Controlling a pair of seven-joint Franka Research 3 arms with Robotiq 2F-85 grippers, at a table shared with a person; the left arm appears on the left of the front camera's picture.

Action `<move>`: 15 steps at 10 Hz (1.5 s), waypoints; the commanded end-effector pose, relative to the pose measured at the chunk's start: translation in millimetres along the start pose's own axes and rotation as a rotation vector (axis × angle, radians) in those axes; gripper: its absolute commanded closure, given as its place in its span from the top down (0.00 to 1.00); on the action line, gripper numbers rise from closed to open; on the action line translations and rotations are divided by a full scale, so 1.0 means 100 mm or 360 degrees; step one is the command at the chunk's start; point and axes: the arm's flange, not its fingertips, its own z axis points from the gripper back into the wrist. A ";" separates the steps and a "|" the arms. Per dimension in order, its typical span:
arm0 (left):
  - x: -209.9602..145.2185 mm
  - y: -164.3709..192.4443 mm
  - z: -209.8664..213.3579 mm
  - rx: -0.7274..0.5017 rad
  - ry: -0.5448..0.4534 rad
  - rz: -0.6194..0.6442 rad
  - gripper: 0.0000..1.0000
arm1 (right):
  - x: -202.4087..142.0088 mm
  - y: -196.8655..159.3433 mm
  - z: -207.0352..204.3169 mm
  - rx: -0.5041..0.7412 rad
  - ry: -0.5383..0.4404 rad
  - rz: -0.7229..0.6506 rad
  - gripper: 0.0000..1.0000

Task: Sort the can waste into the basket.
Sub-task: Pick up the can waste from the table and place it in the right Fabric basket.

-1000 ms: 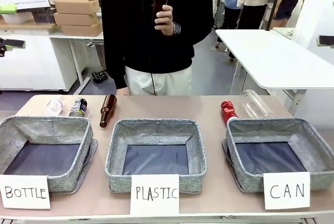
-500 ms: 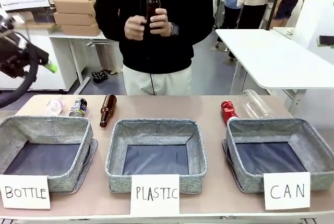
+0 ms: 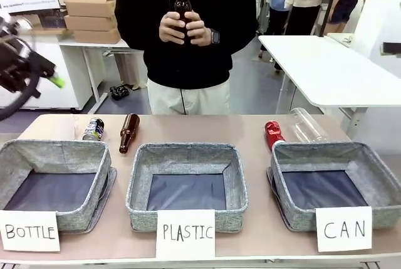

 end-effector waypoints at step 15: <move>-1.70 -0.60 2.37 -0.0673 -0.0642 -0.0661 1.00 | 0.05 0.01 -0.01 0.0036 -0.0010 0.0045 1.00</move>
